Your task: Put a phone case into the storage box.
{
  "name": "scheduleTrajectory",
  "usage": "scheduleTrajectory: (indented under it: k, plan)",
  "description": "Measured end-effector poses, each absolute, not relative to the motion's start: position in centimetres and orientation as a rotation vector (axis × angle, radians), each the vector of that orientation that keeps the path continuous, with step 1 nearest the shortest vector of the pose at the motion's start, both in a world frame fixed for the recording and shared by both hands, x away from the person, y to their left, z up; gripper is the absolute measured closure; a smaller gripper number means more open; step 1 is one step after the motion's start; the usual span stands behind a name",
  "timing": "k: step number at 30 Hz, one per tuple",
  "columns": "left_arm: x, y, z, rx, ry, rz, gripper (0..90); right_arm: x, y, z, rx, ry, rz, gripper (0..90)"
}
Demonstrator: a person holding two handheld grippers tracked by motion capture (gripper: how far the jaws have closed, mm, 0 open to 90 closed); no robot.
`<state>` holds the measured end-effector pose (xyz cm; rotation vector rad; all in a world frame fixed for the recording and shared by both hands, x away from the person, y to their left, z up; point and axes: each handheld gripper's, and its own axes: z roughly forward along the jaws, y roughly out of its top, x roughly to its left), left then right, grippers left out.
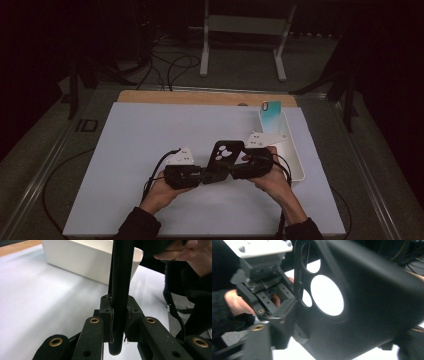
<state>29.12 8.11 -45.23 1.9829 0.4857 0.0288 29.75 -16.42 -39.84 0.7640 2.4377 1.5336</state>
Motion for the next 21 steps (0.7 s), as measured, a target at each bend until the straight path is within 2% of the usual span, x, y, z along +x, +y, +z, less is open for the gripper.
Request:
scheduleTrajectory:
  k: [7,21]
  plan:
    - [29.2,8.8,-45.0,1.953,0.563,0.092,80.1,29.9,-16.6,-40.0,0.838,2.397,1.515,15.4]
    - [29.0,8.2,-45.4,1.976,0.618,0.172,80.1,30.4,-16.5,-38.8,1.024,2.253,1.611,15.7]
